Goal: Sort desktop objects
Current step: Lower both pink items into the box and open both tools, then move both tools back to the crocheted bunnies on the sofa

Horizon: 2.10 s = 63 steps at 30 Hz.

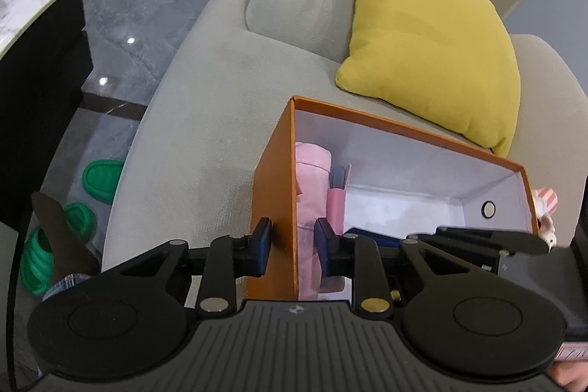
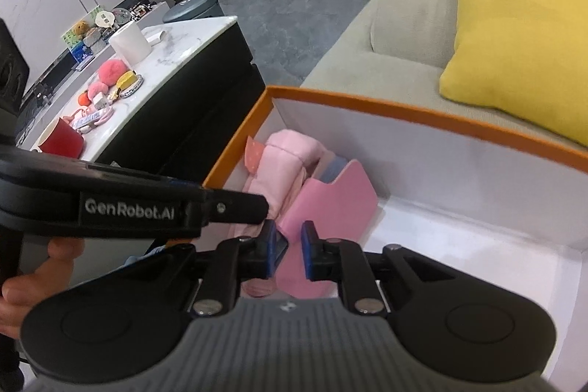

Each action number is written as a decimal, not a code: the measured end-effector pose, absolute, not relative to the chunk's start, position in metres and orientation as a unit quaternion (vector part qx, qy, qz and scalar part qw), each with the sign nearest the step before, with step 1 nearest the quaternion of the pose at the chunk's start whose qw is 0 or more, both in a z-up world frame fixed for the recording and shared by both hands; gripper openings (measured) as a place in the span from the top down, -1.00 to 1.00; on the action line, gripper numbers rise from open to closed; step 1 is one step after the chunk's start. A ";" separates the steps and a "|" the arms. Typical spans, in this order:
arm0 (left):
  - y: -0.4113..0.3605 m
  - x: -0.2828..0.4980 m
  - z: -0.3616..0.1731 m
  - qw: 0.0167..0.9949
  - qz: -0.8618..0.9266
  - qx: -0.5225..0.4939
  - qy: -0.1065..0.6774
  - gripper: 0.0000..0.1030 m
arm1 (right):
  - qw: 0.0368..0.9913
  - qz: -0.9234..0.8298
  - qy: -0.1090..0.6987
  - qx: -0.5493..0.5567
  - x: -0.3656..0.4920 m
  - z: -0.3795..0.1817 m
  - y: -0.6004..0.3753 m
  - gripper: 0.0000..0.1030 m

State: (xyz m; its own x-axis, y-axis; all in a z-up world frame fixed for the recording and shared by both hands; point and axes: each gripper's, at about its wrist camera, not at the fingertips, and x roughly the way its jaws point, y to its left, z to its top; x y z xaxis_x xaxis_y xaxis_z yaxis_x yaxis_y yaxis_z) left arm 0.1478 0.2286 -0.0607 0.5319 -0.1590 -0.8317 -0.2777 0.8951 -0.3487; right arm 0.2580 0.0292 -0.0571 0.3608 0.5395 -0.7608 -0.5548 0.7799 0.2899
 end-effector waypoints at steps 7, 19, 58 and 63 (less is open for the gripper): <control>0.229 0.141 -0.047 0.854 0.053 -0.224 0.466 0.43 | 0.829 0.333 0.449 0.000 0.252 -0.051 0.021 0.53; 0.158 0.134 0.012 0.891 0.026 -0.121 0.437 0.41 | 0.838 0.311 0.448 0.012 0.232 -0.017 -0.035 0.34; -0.174 0.324 -0.074 0.815 -0.307 0.181 0.457 -0.11 | 0.827 0.031 0.536 0.168 0.271 -0.051 -0.388 0.08; -0.180 0.339 -0.083 0.805 -0.331 0.164 0.463 -0.18 | 0.827 0.055 0.535 0.162 0.271 -0.053 -0.388 0.07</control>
State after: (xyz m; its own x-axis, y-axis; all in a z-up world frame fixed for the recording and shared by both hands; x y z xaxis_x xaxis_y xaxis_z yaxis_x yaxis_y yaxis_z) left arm 0.3387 -0.1802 -0.0827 0.3513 -0.3814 -0.8551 0.6854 0.7269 -0.0427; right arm 0.2710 -0.3879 -0.0530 0.4215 0.2634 -0.8677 0.0825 0.9418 0.3260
